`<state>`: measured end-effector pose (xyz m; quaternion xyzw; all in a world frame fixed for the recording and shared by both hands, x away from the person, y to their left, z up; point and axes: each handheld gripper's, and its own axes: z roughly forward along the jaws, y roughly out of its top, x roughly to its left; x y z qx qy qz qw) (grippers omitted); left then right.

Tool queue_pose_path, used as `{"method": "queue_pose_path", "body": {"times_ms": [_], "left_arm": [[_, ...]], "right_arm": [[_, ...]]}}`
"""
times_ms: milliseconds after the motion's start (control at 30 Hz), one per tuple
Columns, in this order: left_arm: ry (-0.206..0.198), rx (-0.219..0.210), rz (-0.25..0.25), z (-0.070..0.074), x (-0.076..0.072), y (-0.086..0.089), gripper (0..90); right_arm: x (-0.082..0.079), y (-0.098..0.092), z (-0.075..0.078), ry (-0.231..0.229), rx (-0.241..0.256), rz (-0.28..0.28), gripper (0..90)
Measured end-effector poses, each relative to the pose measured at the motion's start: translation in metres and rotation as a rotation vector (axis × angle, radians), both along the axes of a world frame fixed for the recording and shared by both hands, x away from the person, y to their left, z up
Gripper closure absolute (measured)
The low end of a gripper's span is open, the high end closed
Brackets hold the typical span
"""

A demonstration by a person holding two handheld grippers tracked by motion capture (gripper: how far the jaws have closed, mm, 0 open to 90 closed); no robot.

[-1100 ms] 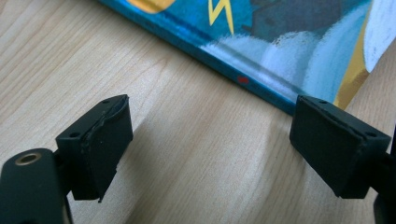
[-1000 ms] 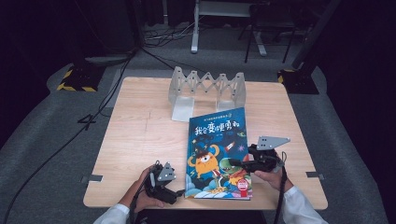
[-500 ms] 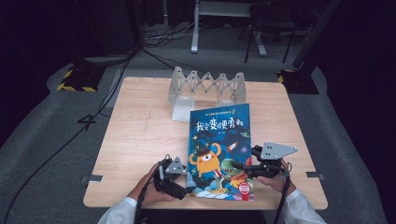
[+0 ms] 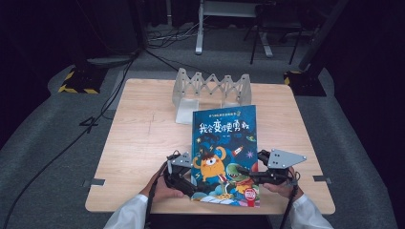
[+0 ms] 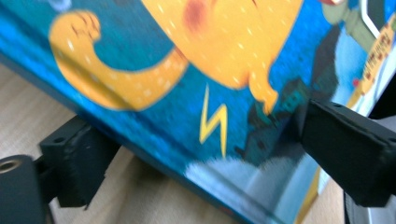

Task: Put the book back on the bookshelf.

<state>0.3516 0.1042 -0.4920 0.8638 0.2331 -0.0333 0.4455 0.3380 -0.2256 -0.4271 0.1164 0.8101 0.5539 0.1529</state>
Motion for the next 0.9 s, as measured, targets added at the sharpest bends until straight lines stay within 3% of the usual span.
{"method": "queue_pose_path", "body": {"times_ms": [133, 233, 400, 500, 667, 767, 900], "left_arm": [[0.069, -0.079, 0.023, -0.004, 0.01, 0.003, 10.7], [0.059, -0.113, 0.035, -0.004, 0.012, 0.006, 17.1], [-0.026, -0.166, 0.08, 0.011, 0.004, 0.016, 39.5], [-0.095, -0.184, 0.077, 0.024, -0.003, 0.015, 41.8], [-0.183, -0.158, 0.061, 0.034, -0.016, 0.012, 46.1], [-0.224, -0.123, 0.06, 0.033, -0.02, 0.011, 52.1], [-0.221, -0.18, 0.073, 0.037, -0.015, 0.011, 56.6]], "right_arm": [[0.006, -0.002, -0.003, 0.026, 0.007, 0.002, 48.1], [0.011, -0.007, -0.007, 0.052, 0.016, 0.011, 49.4], [0.01, -0.014, -0.006, 0.053, 0.006, 0.014, 52.1], [0.01, -0.019, -0.003, 0.056, 0.022, 0.004, 52.3], [0.011, -0.029, -0.005, 0.085, 0.06, 0.004, 52.1], [0.011, -0.032, -0.01, 0.088, 0.054, 0.005, 52.6], [0.008, -0.031, -0.013, 0.06, 0.025, 0.008, 54.4]]}}
